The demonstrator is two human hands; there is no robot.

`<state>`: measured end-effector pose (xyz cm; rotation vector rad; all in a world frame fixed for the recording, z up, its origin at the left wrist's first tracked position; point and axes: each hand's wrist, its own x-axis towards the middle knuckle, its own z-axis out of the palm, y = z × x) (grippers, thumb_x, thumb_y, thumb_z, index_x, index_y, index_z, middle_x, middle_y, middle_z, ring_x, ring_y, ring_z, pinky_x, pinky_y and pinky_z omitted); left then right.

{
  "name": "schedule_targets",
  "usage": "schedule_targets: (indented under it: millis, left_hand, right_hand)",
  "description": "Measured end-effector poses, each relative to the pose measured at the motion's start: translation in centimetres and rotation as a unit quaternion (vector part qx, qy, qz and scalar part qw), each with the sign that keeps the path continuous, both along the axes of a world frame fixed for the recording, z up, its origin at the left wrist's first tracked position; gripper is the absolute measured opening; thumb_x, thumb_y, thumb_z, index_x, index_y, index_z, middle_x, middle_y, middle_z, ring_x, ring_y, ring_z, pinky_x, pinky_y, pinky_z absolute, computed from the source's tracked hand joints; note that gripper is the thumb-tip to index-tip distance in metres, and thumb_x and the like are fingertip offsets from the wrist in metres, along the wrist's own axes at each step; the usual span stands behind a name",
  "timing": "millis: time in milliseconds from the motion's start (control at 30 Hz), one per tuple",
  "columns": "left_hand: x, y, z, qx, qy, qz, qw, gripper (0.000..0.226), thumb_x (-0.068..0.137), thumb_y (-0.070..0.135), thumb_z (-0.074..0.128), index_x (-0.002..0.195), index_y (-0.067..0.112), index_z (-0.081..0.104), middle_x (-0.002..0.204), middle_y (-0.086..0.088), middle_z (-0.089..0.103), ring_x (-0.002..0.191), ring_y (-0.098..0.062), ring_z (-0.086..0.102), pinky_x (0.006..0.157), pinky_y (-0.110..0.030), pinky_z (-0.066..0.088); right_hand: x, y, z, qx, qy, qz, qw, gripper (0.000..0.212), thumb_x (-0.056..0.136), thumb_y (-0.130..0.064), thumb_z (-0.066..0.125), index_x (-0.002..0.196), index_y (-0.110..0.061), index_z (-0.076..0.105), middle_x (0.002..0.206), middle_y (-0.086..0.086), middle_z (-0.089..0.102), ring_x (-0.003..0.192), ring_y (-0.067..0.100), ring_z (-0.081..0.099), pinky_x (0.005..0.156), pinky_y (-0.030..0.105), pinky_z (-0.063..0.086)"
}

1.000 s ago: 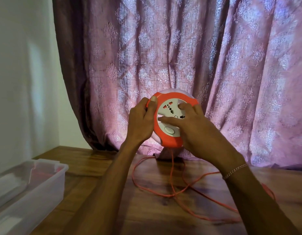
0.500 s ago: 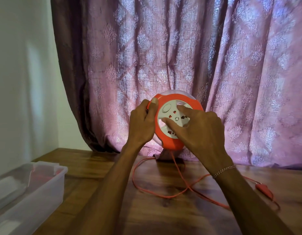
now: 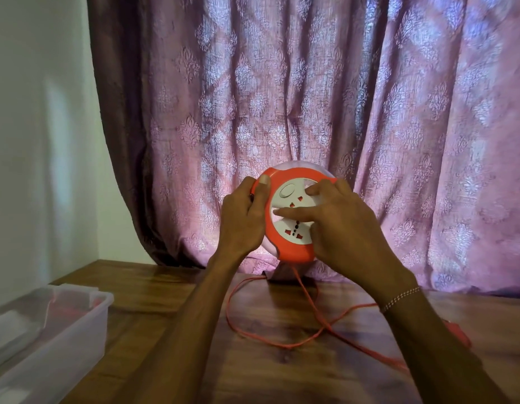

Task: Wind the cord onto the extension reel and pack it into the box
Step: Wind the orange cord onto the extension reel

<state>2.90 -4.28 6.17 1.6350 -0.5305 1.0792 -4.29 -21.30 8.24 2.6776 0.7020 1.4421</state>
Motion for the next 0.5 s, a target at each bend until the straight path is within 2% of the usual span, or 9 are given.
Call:
schedule_targets:
  millis: [67, 167, 233, 300, 367, 500]
  left_hand:
    - [-0.1, -0.1, 0.1, 0.0, -0.009, 0.007, 1.0, 0.061, 0.099, 0.062, 0.039, 0.082, 0.006, 0.056, 0.067, -0.008, 0.064, 0.064, -0.027, 0.062, 0.064, -0.052, 0.053]
    - [-0.2, -0.2, 0.1, -0.003, -0.013, 0.015, 1.0, 0.059, 0.099, 0.062, 0.04, 0.078, 0.008, 0.052, 0.061, 0.0, 0.056, 0.057, -0.014, 0.05, 0.061, -0.05, 0.048]
    - [-0.1, -0.1, 0.0, -0.005, -0.007, 0.009, 1.0, 0.06, 0.1, 0.061, 0.04, 0.08, 0.006, 0.054, 0.064, -0.003, 0.06, 0.06, -0.018, 0.056, 0.063, -0.051, 0.05]
    - [-0.1, -0.1, -0.1, -0.002, -0.004, 0.004, 1.0, 0.062, 0.1, 0.062, 0.039, 0.084, 0.005, 0.056, 0.069, -0.009, 0.065, 0.066, -0.028, 0.063, 0.065, -0.052, 0.053]
    - [-0.2, 0.0, 0.0, -0.004, -0.002, 0.003, 1.0, 0.065, 0.098, 0.064, 0.037, 0.084, 0.004, 0.056, 0.071, -0.012, 0.066, 0.069, -0.032, 0.064, 0.066, -0.053, 0.053]
    - [-0.1, 0.2, 0.1, -0.015, -0.005, -0.006, 1.0, 0.064, 0.098, 0.064, 0.039, 0.08, 0.004, 0.053, 0.069, -0.013, 0.062, 0.062, -0.025, 0.057, 0.062, -0.049, 0.05]
  right_hand:
    - [0.1, 0.2, -0.4, 0.037, -0.021, -0.012, 0.999, 0.056, 0.072, -0.029, 0.072, 0.123, -0.05, 0.061, 0.108, 0.006, 0.061, 0.104, 0.029, 0.053, 0.079, 0.038, 0.049]
    - [0.4, 0.6, -0.8, 0.137, -0.054, -0.042, 0.988, 0.059, 0.069, -0.067, 0.063, 0.125, -0.047, 0.06, 0.095, 0.0, 0.073, 0.088, 0.029, 0.066, 0.071, 0.035, 0.054]
    - [0.4, 0.9, -0.8, 0.196, -0.083, -0.051, 0.976, 0.066, 0.069, -0.081, 0.055, 0.118, -0.038, 0.068, 0.089, 0.0, 0.077, 0.078, 0.031, 0.069, 0.066, 0.036, 0.055]
    - [0.5, 0.9, -0.7, 0.205, -0.107, -0.034, 0.972, 0.065, 0.072, -0.078, 0.058, 0.11, -0.029, 0.074, 0.087, 0.003, 0.077, 0.073, 0.032, 0.07, 0.064, 0.036, 0.056]
    - [0.4, 0.7, -0.6, 0.191, -0.094, 0.002, 0.977, 0.057, 0.076, -0.069, 0.064, 0.108, -0.023, 0.074, 0.082, 0.004, 0.076, 0.076, 0.029, 0.068, 0.066, 0.036, 0.054]
    - [0.4, -0.3, 0.2, 0.117, -0.085, 0.066, 0.987, 0.029, 0.084, -0.035, 0.072, 0.108, -0.017, 0.07, 0.101, 0.007, 0.067, 0.097, 0.028, 0.054, 0.08, 0.041, 0.049]
